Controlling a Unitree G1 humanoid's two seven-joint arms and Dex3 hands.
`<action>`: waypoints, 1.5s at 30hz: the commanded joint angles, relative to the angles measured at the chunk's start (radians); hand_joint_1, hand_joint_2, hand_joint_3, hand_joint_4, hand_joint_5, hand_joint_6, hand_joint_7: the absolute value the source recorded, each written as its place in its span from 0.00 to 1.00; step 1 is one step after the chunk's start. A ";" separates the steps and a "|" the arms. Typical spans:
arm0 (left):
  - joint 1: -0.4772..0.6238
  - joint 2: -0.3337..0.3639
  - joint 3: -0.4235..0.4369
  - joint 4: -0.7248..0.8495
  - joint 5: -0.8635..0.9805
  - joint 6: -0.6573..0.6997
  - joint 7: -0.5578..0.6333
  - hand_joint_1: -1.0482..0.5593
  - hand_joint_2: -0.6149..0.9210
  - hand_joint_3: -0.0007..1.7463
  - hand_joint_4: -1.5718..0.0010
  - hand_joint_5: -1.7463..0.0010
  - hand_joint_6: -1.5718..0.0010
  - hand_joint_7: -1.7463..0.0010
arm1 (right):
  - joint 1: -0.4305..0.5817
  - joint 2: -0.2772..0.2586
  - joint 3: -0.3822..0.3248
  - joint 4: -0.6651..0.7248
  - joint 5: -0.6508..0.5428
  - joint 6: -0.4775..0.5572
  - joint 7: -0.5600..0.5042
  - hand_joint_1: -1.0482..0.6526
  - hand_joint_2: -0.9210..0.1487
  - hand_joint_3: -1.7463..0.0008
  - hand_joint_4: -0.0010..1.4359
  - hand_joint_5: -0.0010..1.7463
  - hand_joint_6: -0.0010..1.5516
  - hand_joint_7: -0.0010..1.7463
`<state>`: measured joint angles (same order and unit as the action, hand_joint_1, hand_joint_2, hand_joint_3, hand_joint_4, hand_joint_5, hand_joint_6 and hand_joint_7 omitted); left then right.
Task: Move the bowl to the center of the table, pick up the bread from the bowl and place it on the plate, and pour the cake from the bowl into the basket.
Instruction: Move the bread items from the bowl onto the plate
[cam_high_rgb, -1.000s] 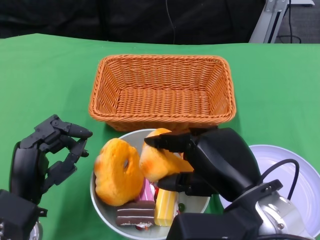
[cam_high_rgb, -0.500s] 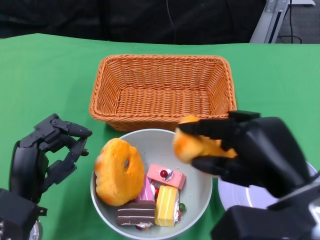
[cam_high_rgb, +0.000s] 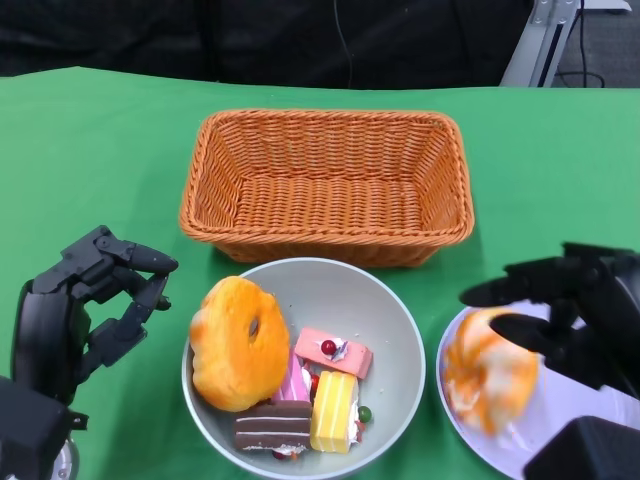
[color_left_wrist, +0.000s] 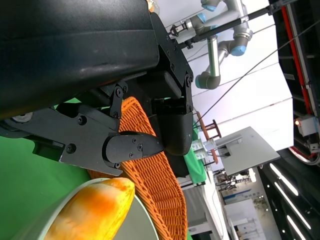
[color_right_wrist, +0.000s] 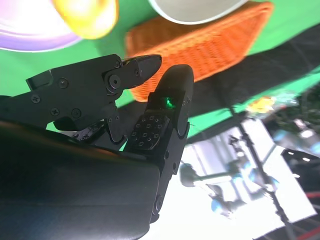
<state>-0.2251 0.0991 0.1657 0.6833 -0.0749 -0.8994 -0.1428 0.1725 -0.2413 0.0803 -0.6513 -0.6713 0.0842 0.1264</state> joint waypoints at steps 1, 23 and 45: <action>-0.009 0.025 0.012 0.014 -0.005 -0.013 0.003 0.55 0.99 0.22 0.55 0.12 0.52 0.34 | 0.035 -0.017 -0.042 0.015 0.020 0.001 -0.001 0.56 0.00 1.00 0.55 0.95 0.74 0.18; 0.001 0.031 0.010 -0.009 -0.014 0.005 0.003 0.55 1.00 0.22 0.55 0.13 0.53 0.34 | 0.049 -0.041 -0.057 0.120 0.010 0.009 0.023 0.55 0.00 1.00 0.54 0.91 0.64 0.34; -0.001 0.025 0.008 -0.006 -0.006 -0.002 0.010 0.56 1.00 0.22 0.54 0.13 0.52 0.34 | 0.040 -0.024 -0.029 0.108 0.097 -0.032 0.017 0.53 0.01 1.00 0.55 0.76 0.64 0.24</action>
<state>-0.2264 0.1134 0.1663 0.6798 -0.0839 -0.8970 -0.1459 0.2199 -0.2669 0.0546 -0.5348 -0.5947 0.0633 0.1450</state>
